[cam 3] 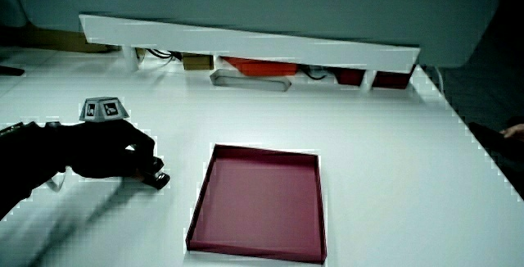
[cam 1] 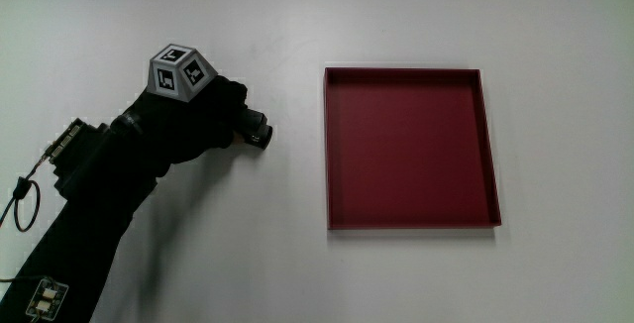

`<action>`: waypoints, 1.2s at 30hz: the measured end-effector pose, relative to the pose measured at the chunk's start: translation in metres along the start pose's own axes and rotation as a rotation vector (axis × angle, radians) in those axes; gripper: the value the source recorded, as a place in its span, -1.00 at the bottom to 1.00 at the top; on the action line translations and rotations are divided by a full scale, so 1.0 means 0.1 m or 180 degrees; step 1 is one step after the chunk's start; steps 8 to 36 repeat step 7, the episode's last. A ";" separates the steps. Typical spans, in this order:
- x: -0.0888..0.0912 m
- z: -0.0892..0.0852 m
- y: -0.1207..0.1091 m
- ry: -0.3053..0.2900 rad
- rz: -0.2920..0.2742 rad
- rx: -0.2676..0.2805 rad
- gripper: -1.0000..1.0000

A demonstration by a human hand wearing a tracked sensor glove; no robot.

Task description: Place stapper on desk

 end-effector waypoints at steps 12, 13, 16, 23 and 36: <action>-0.05 -0.06 -0.05 0.0058 0.0039 0.0016 -0.60; -0.05 -0.06 -0.05 0.0058 0.0039 0.0016 -0.60; -0.05 -0.06 -0.05 0.0058 0.0039 0.0016 -0.60; -0.05 -0.06 -0.05 0.0058 0.0039 0.0016 -0.60; -0.05 -0.06 -0.05 0.0058 0.0039 0.0016 -0.60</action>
